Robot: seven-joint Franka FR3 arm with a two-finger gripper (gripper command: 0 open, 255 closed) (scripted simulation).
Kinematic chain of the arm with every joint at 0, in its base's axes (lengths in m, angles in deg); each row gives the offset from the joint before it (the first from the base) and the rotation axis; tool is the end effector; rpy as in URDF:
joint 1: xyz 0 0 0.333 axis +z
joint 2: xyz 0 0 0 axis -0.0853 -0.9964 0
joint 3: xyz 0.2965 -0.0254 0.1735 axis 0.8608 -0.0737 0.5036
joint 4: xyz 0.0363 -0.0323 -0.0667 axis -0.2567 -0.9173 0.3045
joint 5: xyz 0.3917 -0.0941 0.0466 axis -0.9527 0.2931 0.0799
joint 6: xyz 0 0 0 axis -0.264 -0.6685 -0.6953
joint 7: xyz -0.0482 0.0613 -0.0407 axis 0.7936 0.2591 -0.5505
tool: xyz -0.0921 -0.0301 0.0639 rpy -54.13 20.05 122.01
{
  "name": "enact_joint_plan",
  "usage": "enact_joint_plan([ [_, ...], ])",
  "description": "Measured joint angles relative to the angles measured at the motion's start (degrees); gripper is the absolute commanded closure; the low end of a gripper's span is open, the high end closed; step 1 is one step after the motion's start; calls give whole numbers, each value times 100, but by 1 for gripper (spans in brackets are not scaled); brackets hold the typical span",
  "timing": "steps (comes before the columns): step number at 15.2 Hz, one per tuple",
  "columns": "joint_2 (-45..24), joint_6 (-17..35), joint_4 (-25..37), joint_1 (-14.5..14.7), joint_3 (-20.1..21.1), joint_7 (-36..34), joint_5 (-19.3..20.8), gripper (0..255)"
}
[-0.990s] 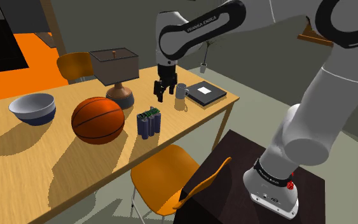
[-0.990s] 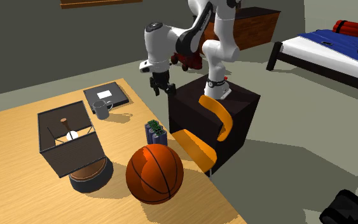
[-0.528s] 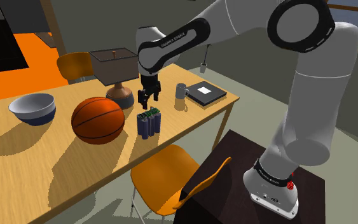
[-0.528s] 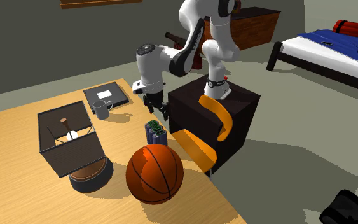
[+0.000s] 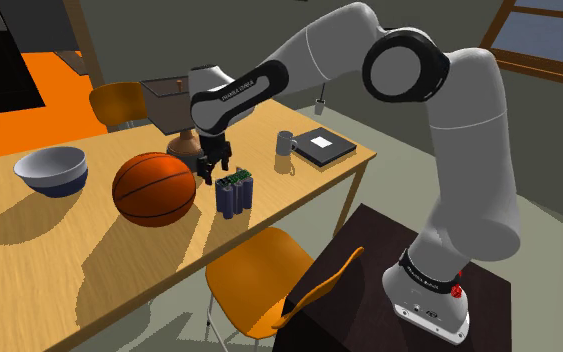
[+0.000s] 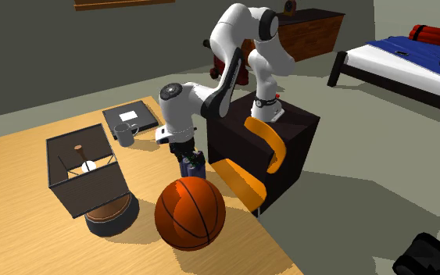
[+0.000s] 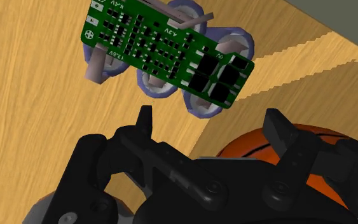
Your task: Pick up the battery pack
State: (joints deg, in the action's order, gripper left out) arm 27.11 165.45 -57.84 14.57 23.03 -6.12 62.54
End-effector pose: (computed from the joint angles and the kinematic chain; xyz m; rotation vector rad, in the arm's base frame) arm 0.6835 0.1421 0.2806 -3.1023 -0.4165 0.1476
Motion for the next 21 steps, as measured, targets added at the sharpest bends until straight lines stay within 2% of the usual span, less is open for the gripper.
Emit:
enact_joint_plan([
  [6, -269, 324, -54, 8, -4, 4, 12, 0],
  [7, -280, 346, -65, 8, -4, 3, 13, 255],
  [17, -294, 370, -59, 8, -5, 4, 13, 255],
  [21, -156, 228, -76, 11, 0, -4, 8, 255],
])
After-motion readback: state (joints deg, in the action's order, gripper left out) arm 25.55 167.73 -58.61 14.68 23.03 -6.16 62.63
